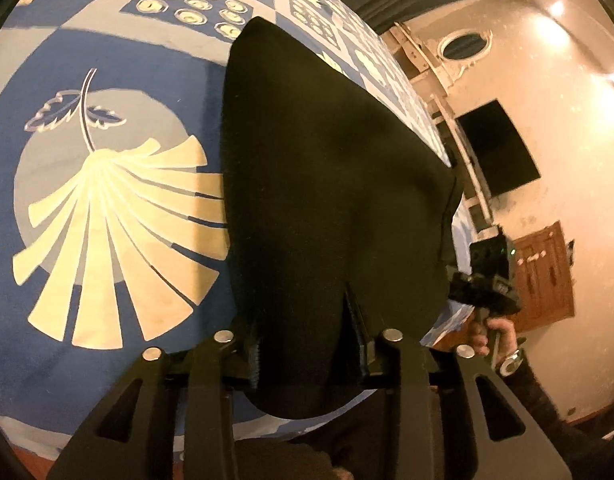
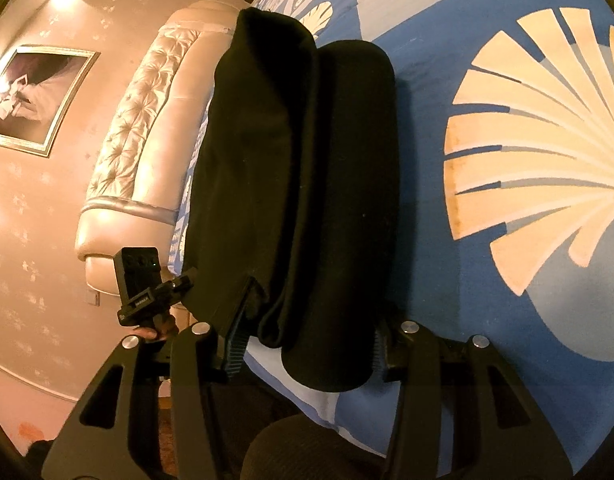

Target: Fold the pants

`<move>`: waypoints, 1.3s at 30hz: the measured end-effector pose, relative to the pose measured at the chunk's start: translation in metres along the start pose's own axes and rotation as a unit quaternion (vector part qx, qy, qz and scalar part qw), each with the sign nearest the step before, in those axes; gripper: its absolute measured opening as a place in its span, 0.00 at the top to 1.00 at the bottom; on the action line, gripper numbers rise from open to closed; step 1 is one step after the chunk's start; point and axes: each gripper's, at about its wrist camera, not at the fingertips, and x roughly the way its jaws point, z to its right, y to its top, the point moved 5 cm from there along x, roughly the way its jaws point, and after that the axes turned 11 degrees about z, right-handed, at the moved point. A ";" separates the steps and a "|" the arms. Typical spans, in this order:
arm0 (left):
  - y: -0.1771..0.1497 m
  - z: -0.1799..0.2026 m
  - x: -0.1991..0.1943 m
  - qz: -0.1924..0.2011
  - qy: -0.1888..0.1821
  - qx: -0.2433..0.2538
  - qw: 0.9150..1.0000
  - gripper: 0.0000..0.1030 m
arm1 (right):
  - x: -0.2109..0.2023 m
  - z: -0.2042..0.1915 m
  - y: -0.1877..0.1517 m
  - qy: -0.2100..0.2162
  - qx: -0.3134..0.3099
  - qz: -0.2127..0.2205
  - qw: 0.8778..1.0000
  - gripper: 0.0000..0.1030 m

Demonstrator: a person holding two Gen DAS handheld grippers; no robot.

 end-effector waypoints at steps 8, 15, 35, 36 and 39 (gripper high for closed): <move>0.000 0.008 -0.006 0.013 0.043 0.059 0.997 0.43 | -0.002 -0.017 0.001 0.014 -0.022 -0.005 1.000 0.25; 0.016 0.008 -0.008 0.045 0.043 0.077 0.995 0.31 | -0.012 -0.005 0.017 -0.001 -0.011 0.034 0.999 0.23; 0.086 -0.018 0.048 0.029 -0.003 0.031 0.999 0.28 | 0.032 0.006 0.106 0.010 -0.003 0.038 0.999 0.10; 0.090 -0.017 0.051 0.028 -0.002 0.034 0.999 0.28 | 0.034 0.005 0.107 0.011 -0.002 0.038 0.999 0.10; 0.098 -0.017 0.057 0.024 -0.004 0.035 0.999 0.28 | 0.039 0.003 0.112 0.018 -0.002 0.039 0.999 0.06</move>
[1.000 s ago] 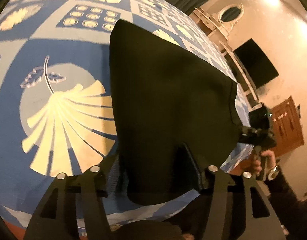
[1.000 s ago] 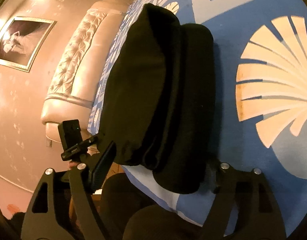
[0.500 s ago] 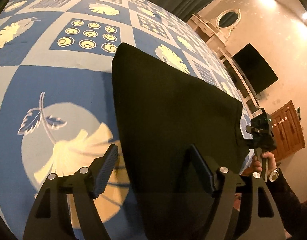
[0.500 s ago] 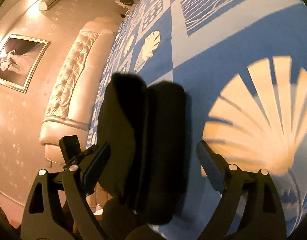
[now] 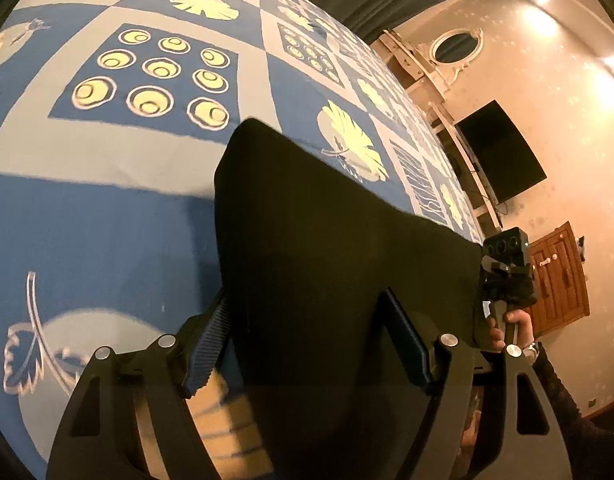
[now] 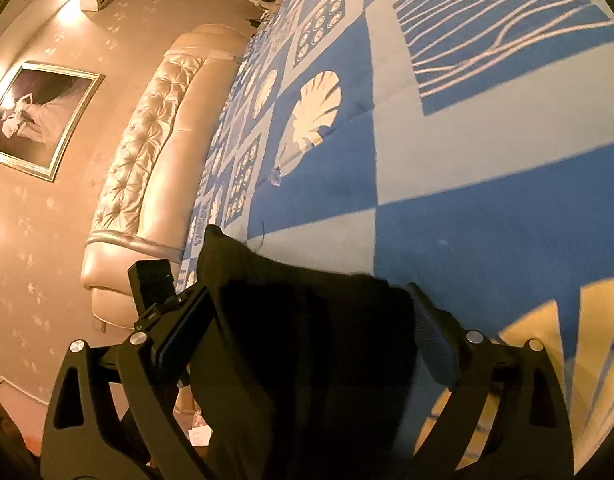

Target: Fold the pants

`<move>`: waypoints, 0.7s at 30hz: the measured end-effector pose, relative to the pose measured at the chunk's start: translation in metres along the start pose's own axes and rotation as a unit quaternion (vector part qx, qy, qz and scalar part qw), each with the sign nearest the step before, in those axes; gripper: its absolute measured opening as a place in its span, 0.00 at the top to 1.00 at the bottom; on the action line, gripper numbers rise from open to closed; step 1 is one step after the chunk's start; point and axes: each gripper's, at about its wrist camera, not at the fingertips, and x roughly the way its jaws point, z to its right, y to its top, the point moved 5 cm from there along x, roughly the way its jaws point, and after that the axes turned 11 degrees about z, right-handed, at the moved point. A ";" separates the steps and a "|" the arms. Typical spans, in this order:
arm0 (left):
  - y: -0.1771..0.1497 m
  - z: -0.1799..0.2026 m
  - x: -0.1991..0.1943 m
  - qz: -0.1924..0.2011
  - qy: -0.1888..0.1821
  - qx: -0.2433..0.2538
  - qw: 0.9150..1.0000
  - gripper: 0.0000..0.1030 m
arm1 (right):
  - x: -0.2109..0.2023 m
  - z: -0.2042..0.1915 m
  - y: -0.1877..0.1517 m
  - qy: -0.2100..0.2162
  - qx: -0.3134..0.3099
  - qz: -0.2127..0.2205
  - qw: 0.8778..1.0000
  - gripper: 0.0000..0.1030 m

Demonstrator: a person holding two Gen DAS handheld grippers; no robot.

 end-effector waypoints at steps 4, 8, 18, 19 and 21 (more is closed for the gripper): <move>0.008 -0.002 0.006 -0.005 -0.005 -0.004 1.000 0.28 | 0.005 -0.003 0.003 0.015 0.001 -0.005 1.000 0.05; 0.014 -0.007 0.012 -0.005 -0.018 -0.017 1.000 0.28 | 0.004 0.000 0.010 0.035 0.030 0.010 0.999 0.05; 0.023 -0.014 0.017 -0.008 -0.032 -0.052 0.998 0.28 | 0.021 -0.012 0.003 -0.006 -0.029 -0.020 0.999 0.21; 0.024 -0.015 0.017 -0.007 -0.034 -0.059 0.998 0.28 | 0.021 -0.010 0.003 -0.008 -0.026 -0.021 0.999 0.34; 0.026 -0.016 0.018 -0.005 -0.036 -0.069 0.997 0.29 | 0.020 -0.001 0.002 -0.010 -0.012 -0.020 1.000 0.49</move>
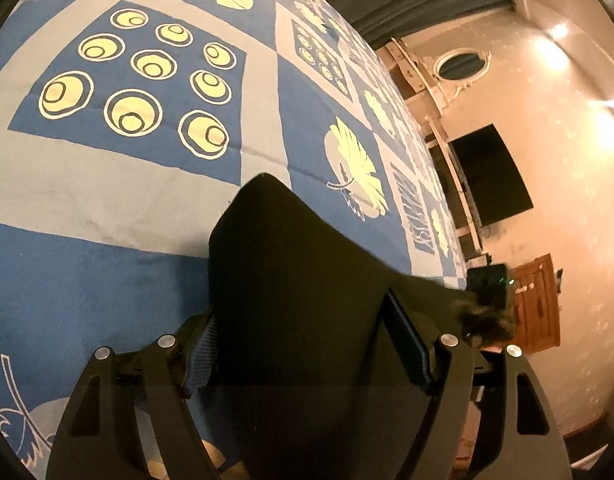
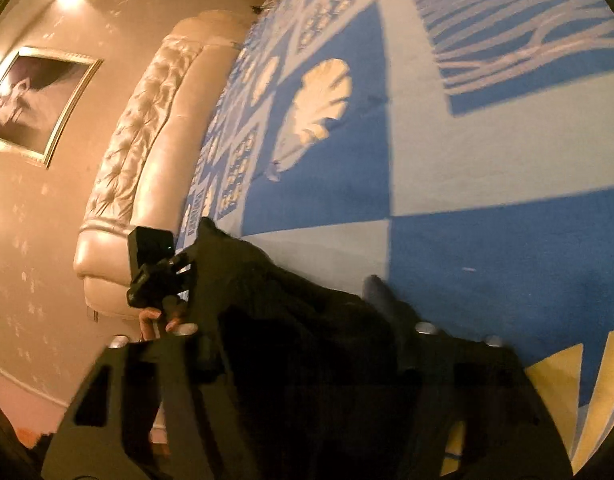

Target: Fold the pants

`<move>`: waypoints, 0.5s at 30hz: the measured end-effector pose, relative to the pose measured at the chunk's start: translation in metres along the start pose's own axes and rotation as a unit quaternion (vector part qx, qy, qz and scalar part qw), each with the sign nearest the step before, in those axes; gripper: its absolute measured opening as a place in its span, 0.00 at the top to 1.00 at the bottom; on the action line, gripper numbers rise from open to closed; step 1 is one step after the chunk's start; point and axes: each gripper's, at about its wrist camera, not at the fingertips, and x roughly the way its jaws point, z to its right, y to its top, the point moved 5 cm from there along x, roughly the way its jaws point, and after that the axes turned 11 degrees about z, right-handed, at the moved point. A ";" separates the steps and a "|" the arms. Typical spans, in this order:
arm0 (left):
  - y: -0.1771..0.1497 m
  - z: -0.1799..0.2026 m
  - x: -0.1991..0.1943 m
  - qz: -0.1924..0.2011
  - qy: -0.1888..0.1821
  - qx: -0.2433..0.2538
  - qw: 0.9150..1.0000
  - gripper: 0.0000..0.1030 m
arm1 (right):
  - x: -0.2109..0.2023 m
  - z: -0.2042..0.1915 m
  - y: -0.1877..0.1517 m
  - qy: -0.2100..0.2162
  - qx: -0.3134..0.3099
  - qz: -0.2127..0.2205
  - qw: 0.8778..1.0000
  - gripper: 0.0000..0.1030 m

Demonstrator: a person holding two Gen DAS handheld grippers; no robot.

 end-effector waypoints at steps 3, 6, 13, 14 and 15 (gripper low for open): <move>-0.001 0.001 0.002 0.002 0.021 0.019 1.000 0.44 | -0.002 0.002 -0.002 0.010 0.003 0.009 1.000 0.53; -0.001 0.002 0.003 0.004 0.025 0.030 0.999 0.62 | -0.001 0.000 -0.001 0.021 0.004 0.018 1.000 0.62; 0.004 0.010 -0.001 0.024 0.045 0.072 0.996 0.73 | 0.002 -0.011 0.004 0.023 -0.020 0.038 0.999 0.66; 0.005 0.010 -0.001 0.026 0.045 0.071 0.996 0.73 | 0.002 -0.011 0.005 0.024 -0.020 0.040 0.999 0.67; 0.007 0.009 0.000 0.027 0.046 0.070 0.996 0.73 | 0.002 -0.011 0.006 0.024 -0.020 0.042 0.999 0.67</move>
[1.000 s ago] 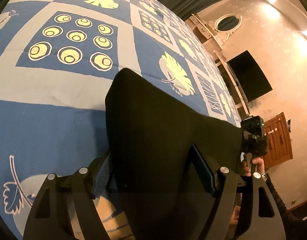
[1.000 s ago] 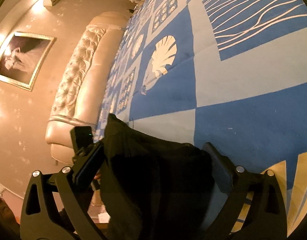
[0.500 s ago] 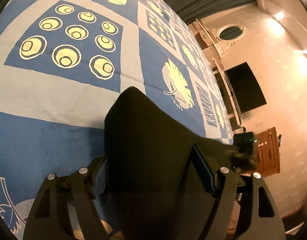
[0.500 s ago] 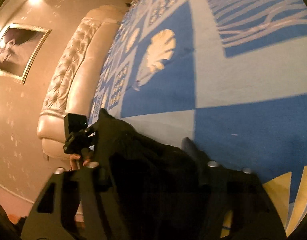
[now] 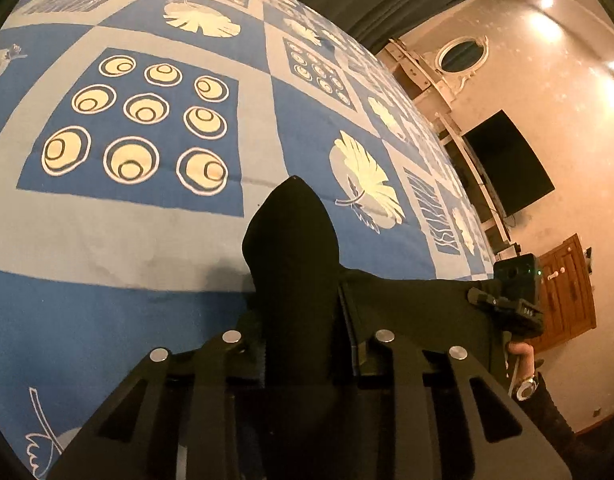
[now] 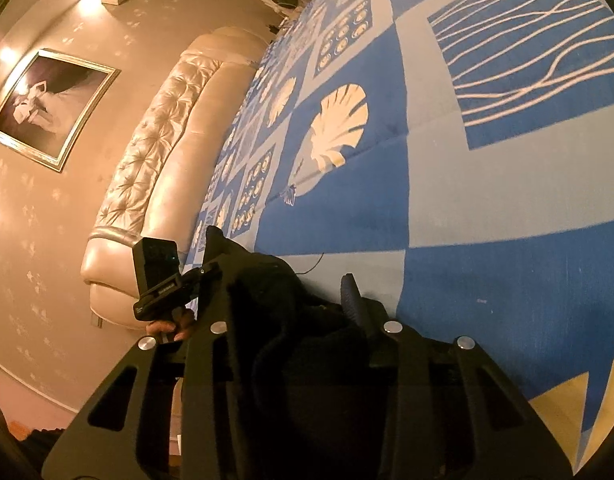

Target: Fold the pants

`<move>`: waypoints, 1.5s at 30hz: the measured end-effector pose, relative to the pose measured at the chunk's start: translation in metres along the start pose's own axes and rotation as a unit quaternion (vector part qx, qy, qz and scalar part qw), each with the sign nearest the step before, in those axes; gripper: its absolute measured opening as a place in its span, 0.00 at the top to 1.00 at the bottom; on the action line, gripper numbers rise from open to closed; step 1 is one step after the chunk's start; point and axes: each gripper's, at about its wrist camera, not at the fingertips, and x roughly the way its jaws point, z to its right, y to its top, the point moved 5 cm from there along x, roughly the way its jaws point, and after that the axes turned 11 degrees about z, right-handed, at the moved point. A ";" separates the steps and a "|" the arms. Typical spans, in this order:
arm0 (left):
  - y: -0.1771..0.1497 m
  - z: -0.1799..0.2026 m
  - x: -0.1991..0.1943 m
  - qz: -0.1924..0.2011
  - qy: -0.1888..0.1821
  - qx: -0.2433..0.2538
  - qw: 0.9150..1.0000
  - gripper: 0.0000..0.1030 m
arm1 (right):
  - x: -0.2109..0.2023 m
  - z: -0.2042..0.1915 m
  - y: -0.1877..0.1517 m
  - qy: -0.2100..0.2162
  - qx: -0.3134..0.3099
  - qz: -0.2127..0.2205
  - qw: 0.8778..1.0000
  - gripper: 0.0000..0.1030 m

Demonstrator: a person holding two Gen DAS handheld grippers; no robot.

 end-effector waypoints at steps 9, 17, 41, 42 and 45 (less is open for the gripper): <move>0.009 -0.006 -0.003 0.007 0.009 0.009 1.000 0.73 | 0.007 0.004 0.012 0.004 -0.003 0.015 1.000 0.67; 0.016 -0.011 -0.002 0.011 0.009 0.000 1.000 0.73 | 0.013 0.006 0.018 0.006 0.001 0.017 1.000 0.67; 0.011 -0.027 0.001 0.000 -0.051 -0.060 0.997 0.52 | 0.013 0.025 0.018 0.026 0.048 0.013 0.998 0.64; 0.011 -0.027 0.000 0.000 -0.055 -0.061 0.997 0.50 | 0.012 0.024 0.019 0.028 0.051 0.013 0.998 0.63; 0.011 -0.024 -0.003 0.001 -0.057 -0.058 0.997 0.46 | 0.009 0.022 0.020 0.027 0.057 0.018 0.998 0.58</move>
